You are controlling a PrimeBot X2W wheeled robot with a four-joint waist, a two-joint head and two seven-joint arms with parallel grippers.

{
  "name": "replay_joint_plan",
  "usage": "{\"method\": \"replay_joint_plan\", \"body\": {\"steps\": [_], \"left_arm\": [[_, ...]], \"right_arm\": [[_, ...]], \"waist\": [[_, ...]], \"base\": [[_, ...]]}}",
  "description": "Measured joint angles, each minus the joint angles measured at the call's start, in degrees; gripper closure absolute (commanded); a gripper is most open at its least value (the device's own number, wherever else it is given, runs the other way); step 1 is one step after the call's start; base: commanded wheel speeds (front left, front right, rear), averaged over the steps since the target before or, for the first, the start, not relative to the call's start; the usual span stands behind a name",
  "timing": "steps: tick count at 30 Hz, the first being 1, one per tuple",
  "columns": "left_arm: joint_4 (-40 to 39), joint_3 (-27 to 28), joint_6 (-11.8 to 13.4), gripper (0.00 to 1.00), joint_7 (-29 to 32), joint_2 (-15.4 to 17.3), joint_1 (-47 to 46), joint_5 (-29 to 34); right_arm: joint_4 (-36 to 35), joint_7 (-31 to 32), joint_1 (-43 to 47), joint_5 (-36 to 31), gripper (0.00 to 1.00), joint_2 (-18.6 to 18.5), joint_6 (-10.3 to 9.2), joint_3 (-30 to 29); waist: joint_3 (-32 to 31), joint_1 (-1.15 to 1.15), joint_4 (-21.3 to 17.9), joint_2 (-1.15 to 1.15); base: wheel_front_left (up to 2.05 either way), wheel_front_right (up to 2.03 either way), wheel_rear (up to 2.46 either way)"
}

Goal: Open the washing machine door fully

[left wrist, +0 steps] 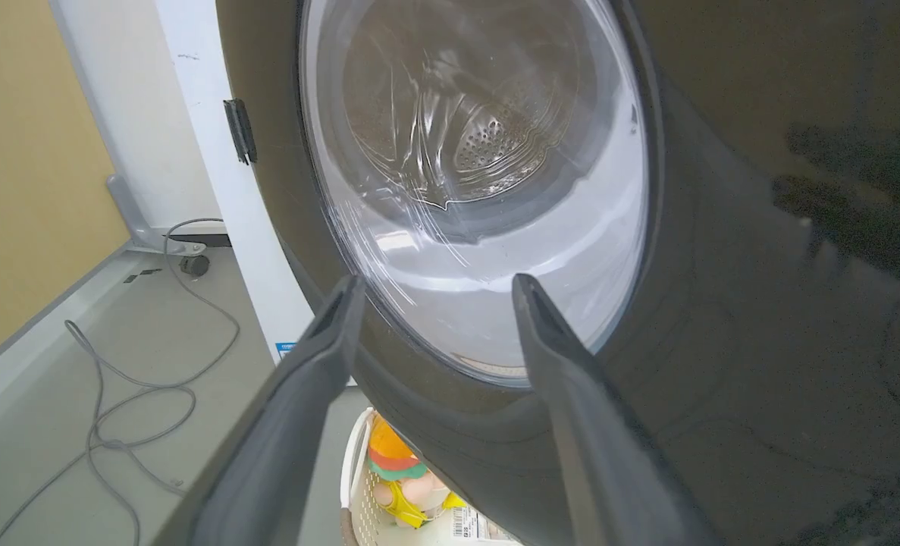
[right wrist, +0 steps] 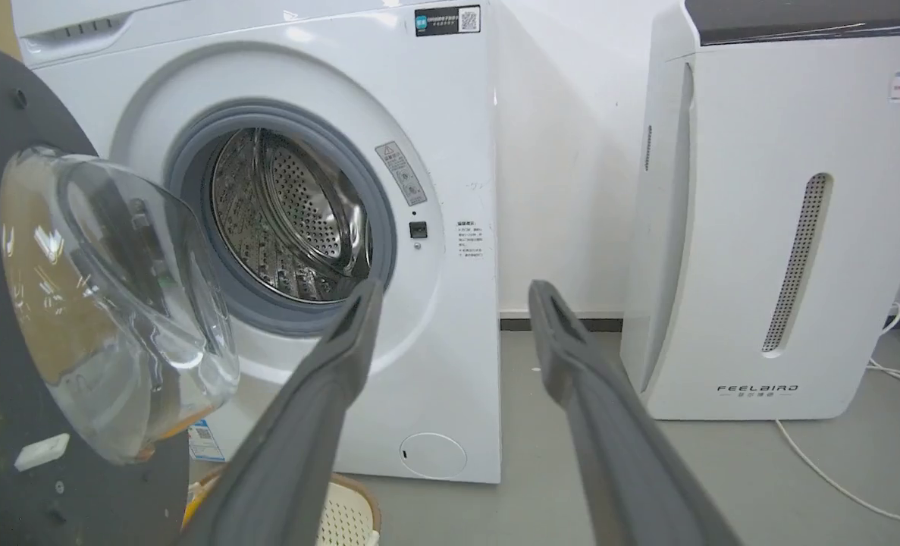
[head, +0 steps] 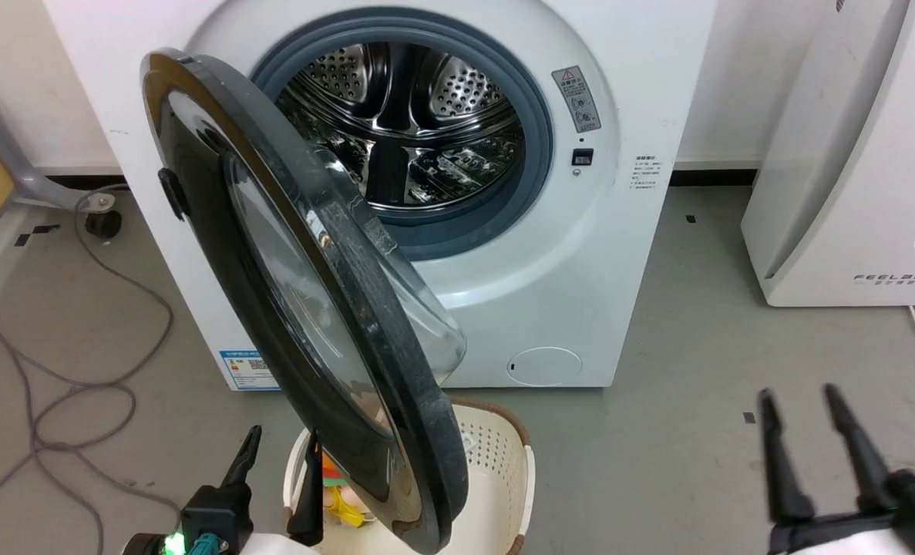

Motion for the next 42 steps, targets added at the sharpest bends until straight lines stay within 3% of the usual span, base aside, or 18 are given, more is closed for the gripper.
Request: {"method": "replay_joint_plan", "body": {"steps": [3,12,13,28,42], "left_arm": [[0.12,0.05,0.02,0.0,-0.19,0.08,-0.02,-0.08],[0.35,-0.15,0.35,0.0,-0.38,0.36,-0.02,-0.09],[0.36,-0.16,0.35,0.98,-0.36,0.48,-0.02,-0.15],[-3.93,0.73,1.13,1.0,0.01,1.02,-0.22,-1.74],[-30.7,3.59,4.42,1.0,-1.26,3.89,-10.28,5.03]], "right_arm": [[-1.72,1.89,1.48,-3.38,0.0,0.36,0.0,1.56],[-0.32,3.34,3.17,-3.12,0.0,0.43,0.0,2.41],[-0.13,3.35,3.17,-3.12,0.0,0.44,0.0,2.48],[1.05,3.35,3.16,-2.61,0.0,0.44,0.0,2.34],[1.64,2.85,3.15,-2.2,0.0,0.47,0.0,2.26]], "waist": [[0.13,0.0,-0.1,0.0],[0.04,0.0,-0.14,0.0],[0.05,0.0,-0.19,0.0],[0.09,0.0,0.18,0.0],[0.5,0.0,0.57,0.0]], "base": [[0.0,0.0,0.0],[0.0,0.0,0.0],[0.0,0.0,0.0],[0.0,0.0,0.0],[0.0,0.0,0.0]]}}
